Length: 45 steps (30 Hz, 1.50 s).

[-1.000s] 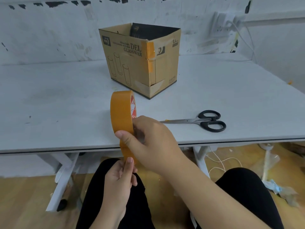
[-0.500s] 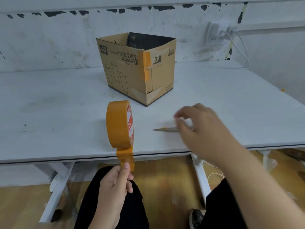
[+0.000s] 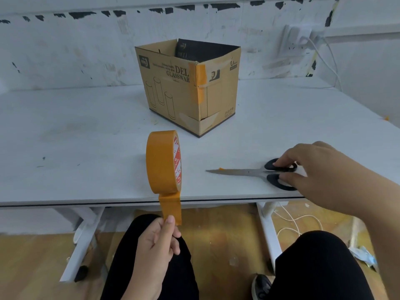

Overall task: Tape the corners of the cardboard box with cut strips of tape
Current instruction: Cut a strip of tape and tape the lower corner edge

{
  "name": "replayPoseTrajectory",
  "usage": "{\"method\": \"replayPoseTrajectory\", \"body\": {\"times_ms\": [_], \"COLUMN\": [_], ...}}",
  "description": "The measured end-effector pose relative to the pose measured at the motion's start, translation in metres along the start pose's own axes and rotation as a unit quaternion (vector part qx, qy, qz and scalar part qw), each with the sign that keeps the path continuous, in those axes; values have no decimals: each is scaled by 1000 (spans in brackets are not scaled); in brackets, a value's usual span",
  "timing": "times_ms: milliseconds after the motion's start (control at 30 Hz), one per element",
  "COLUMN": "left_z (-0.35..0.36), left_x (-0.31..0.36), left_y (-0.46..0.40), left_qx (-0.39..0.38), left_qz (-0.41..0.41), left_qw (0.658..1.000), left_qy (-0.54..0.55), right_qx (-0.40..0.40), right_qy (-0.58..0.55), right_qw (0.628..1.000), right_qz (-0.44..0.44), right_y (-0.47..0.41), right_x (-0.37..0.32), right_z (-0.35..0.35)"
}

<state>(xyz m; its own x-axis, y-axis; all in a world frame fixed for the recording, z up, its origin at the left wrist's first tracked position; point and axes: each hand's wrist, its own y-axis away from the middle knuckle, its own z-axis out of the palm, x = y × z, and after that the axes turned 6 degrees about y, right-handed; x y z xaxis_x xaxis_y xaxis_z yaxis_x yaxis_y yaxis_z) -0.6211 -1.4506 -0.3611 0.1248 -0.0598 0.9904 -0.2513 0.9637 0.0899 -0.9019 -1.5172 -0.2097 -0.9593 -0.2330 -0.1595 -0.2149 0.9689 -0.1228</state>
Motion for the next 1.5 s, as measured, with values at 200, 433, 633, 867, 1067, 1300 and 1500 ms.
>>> {"method": "replayPoseTrajectory", "body": {"times_ms": [200, 433, 633, 867, 1067, 1300, 1500], "left_z": [0, -1, -1, -2, -2, 6, 7], "left_x": [-1, -7, -9, -9, -10, -10, -12], "left_y": [2, 2, 2, 1, 3, 4, 1], "left_qx": [-11, -19, -27, -35, -35, -21, -28], "left_qz": [7, -9, 5, 11, 12, 16, 16], "left_qw": [999, 999, 998, 998, 997, 995, 995], "left_qy": [39, 44, 58, 60, 71, 94, 90], "right_qx": [-6, -93, -143, -166, -189, -202, -200], "right_qy": [-106, -83, -81, -63, -56, -79, -74], "right_qw": [994, 990, 986, 984, 980, 976, 977], "right_qz": [-21, -59, -40, -30, -37, -27, -14], "right_y": [43, 70, 58, 55, 54, 47, 40], "right_x": [-13, -31, -43, -49, -46, -56, -66], "right_z": [-12, 16, 29, 30, 23, 24, 27]}}
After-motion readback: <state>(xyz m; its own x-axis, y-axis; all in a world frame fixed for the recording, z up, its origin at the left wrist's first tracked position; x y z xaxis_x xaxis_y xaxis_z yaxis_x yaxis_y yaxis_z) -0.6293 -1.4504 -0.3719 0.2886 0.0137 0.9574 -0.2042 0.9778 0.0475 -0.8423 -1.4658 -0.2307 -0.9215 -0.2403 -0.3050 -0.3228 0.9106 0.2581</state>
